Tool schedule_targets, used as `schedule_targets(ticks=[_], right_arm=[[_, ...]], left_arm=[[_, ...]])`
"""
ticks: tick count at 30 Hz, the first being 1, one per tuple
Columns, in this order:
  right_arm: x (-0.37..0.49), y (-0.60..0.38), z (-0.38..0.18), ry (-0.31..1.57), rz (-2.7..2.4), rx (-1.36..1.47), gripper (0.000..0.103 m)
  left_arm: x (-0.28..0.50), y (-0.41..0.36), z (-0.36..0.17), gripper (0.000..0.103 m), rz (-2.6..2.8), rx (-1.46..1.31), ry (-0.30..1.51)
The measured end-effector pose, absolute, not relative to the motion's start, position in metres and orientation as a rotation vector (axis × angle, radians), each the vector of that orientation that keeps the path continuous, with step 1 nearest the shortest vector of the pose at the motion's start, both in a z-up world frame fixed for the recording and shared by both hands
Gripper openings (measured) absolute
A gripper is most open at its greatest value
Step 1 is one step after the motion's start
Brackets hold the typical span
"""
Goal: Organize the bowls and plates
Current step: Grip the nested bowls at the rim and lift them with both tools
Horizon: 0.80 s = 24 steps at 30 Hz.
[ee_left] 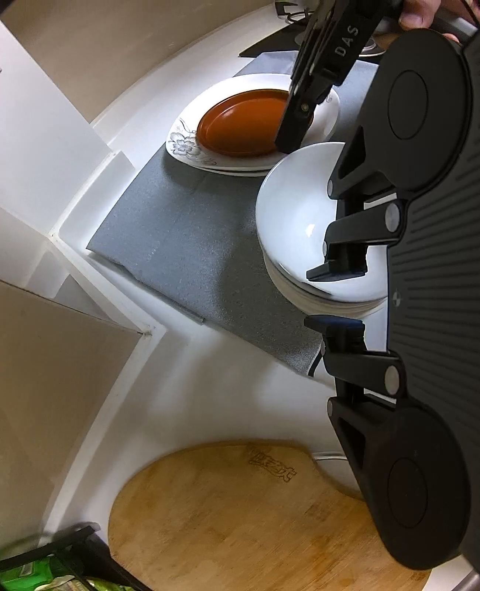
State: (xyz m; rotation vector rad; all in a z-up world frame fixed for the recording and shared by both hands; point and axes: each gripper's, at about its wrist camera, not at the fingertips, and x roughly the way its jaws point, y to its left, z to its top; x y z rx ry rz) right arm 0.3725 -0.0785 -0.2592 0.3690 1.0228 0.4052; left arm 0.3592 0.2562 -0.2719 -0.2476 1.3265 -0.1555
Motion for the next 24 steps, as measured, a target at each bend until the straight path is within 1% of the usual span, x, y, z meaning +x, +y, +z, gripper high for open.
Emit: schedule_targets(ticks=[2, 6, 12, 13, 17, 21, 24], right_arm=[[0.372, -0.08, -0.266, 1.047, 0.398, 0.381, 0.0], [0.363, -0.091, -0.263, 1.014, 0.401, 0.462, 0.0], [0.35, -0.082, -0.255, 0.999, 0.464, 0.369, 0.001], [0.35, -0.08, -0.257, 1.005, 0.457, 0.345, 0.003], [0.351, -0.08, -0.266, 1.027, 0.463, 0.357, 0.005], [0.347, -0.078, -0.261, 1.011, 0.449, 0.336, 0.005], [0.346, -0.082, -0.255, 0.99, 0.427, 0.329, 0.008]], left_arm=[[0.36, 0.258, -0.275, 0.021, -0.157, -0.254, 1.337], [0.358, 0.262, -0.279, 0.021, -0.155, -0.28, 1.354], [0.357, 0.26, -0.281, 0.021, -0.154, -0.284, 1.354], [0.358, 0.259, -0.283, 0.021, -0.151, -0.282, 1.357], [0.359, 0.255, -0.287, 0.021, -0.152, -0.278, 1.367], [0.358, 0.254, -0.289, 0.022, -0.152, -0.279, 1.37], [0.359, 0.254, -0.291, 0.022, -0.157, -0.28, 1.37]])
